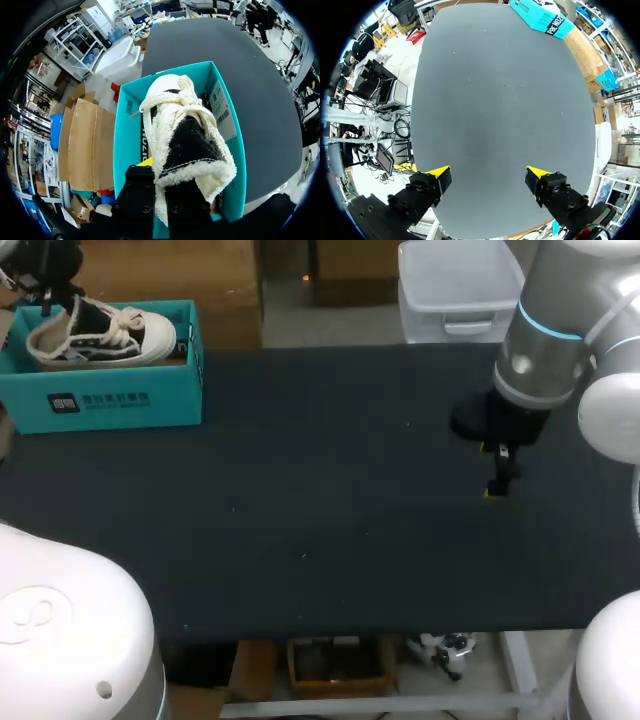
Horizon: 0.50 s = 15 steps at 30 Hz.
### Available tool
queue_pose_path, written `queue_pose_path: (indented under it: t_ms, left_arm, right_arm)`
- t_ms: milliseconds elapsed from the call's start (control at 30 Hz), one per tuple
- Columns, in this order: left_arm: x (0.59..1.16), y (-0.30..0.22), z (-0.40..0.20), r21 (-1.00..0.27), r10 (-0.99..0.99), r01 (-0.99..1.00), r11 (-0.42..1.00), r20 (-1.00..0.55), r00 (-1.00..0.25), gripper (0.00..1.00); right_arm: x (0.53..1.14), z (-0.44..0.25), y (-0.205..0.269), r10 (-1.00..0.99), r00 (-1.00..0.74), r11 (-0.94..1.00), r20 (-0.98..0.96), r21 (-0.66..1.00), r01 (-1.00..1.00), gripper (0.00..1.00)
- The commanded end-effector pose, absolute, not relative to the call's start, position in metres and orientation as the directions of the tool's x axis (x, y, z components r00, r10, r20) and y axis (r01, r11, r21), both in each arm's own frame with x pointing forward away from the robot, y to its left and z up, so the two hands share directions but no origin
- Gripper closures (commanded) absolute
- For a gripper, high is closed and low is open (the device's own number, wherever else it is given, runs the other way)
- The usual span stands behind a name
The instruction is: Open the shoe tongue, take the insole out of the shoe, put the insole back into the shoe, and pack the shoe into the shoebox
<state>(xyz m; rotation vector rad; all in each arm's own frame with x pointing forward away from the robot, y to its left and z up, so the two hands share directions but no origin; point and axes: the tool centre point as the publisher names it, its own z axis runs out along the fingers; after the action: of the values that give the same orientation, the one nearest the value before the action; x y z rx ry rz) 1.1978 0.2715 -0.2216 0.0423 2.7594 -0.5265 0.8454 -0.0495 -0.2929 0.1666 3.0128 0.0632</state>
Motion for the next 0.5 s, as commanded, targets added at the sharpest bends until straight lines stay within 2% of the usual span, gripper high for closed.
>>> queue_pose_path:
  t_ms: [33,67,133,500]
  left_arm:
    - [1.209,0.27,-0.231,-0.355,-0.025,0.083,0.931,-0.289,-0.957,0.56]
    - [1.21,0.269,-0.233,-0.348,-0.027,0.076,0.934,-0.28,-0.959,0.41]
    - [1.211,0.267,-0.235,-0.346,-0.029,0.072,0.935,-0.277,-0.96,0.0]
    - [1.196,0.261,-0.222,-0.329,-0.022,0.073,0.942,-0.277,-0.961,0.0]
  right_arm:
    - [0.845,-0.292,-0.05,0.111,-0.986,0.993,-0.121,0.049,0.106,0.0]
    - [0.845,-0.292,-0.05,0.111,-0.986,0.993,-0.121,0.049,0.106,0.0]
    - [0.845,-0.292,-0.05,0.111,-0.986,0.993,-0.121,0.049,0.106,0.0]
    - [0.845,-0.292,-0.05,0.111,-0.986,0.993,-0.121,0.049,0.106,0.0]
